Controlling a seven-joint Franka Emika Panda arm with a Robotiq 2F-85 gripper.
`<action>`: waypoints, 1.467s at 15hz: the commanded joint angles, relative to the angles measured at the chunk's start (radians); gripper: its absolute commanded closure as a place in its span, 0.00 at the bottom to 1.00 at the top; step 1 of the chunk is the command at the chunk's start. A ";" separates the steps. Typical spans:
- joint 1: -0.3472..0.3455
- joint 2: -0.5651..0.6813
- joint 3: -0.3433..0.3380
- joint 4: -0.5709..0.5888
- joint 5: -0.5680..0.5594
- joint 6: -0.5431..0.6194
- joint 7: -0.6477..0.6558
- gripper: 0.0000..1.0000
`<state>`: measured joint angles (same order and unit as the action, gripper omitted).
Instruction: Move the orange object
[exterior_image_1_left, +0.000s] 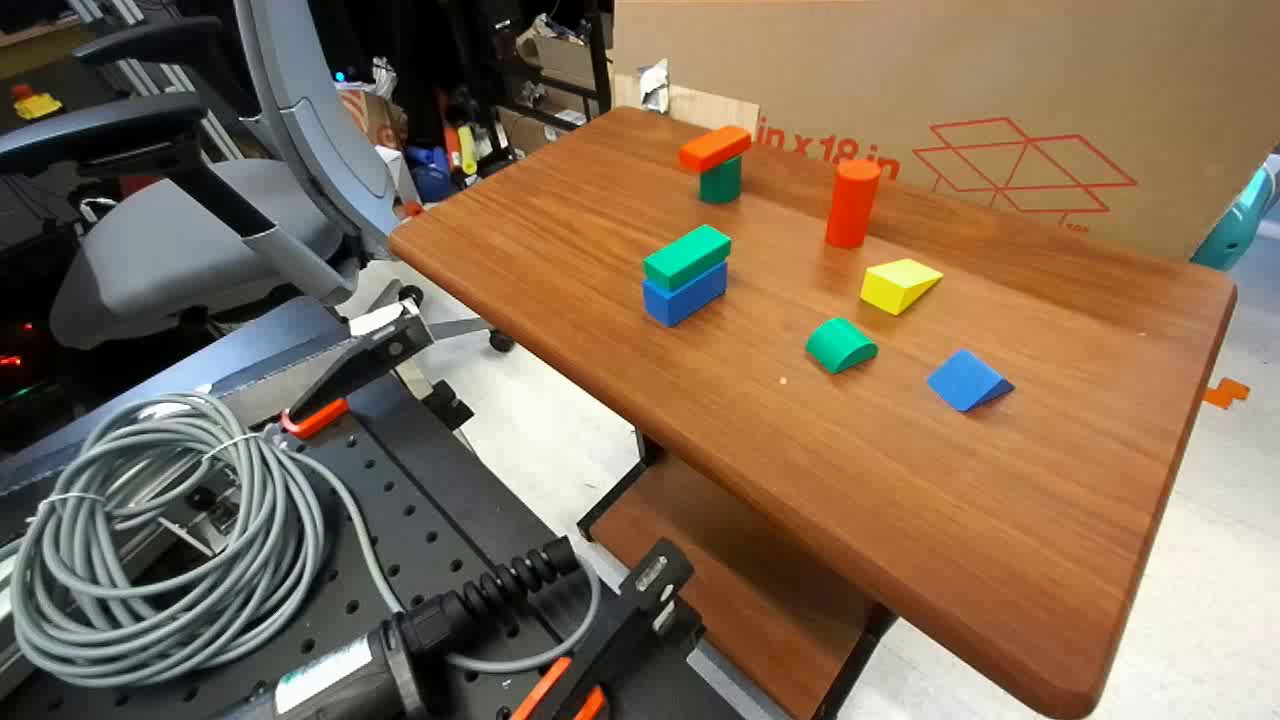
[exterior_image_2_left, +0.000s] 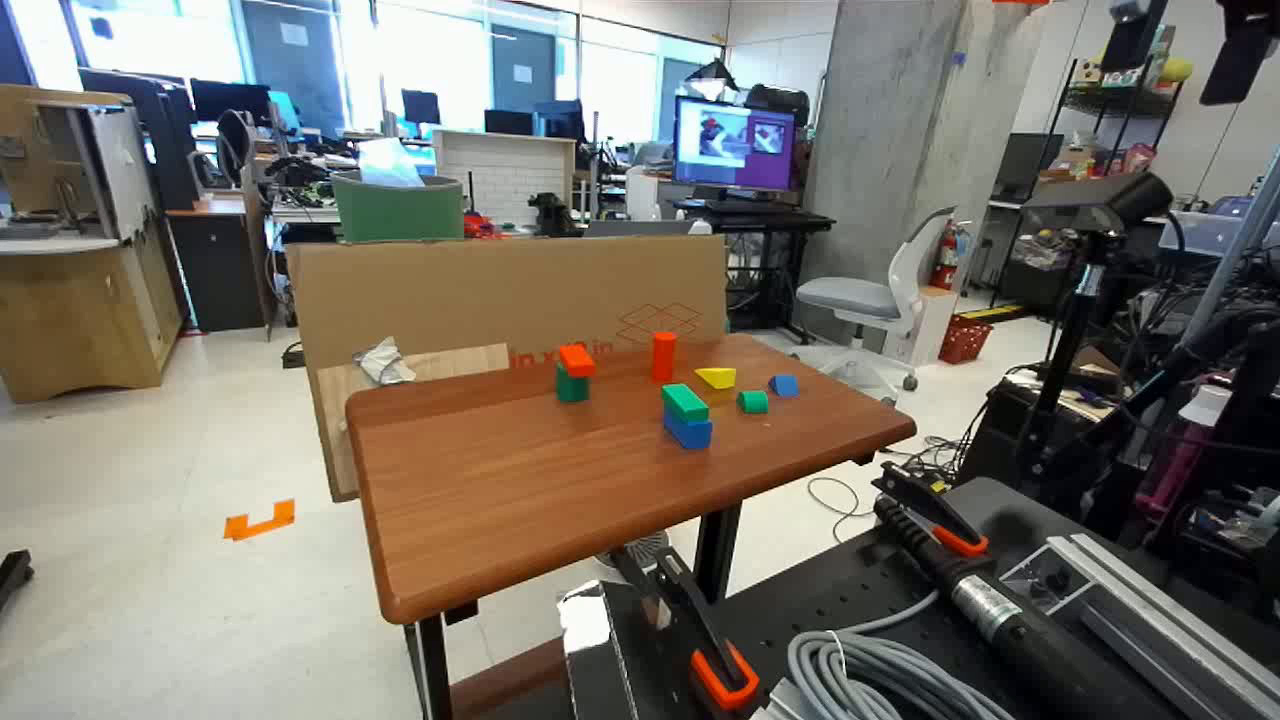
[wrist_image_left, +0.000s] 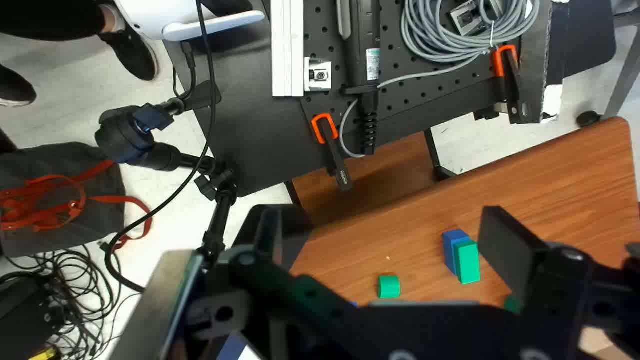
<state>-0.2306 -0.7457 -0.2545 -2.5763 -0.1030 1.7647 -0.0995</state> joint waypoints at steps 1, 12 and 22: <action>-0.003 0.001 0.003 0.002 0.002 -0.001 -0.002 0.00; -0.003 0.001 0.003 0.002 0.002 -0.001 -0.002 0.00; 0.156 0.255 0.219 0.052 0.015 0.198 0.114 0.00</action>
<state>-0.1290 -0.6202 -0.1049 -2.5738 -0.0931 1.8832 -0.0306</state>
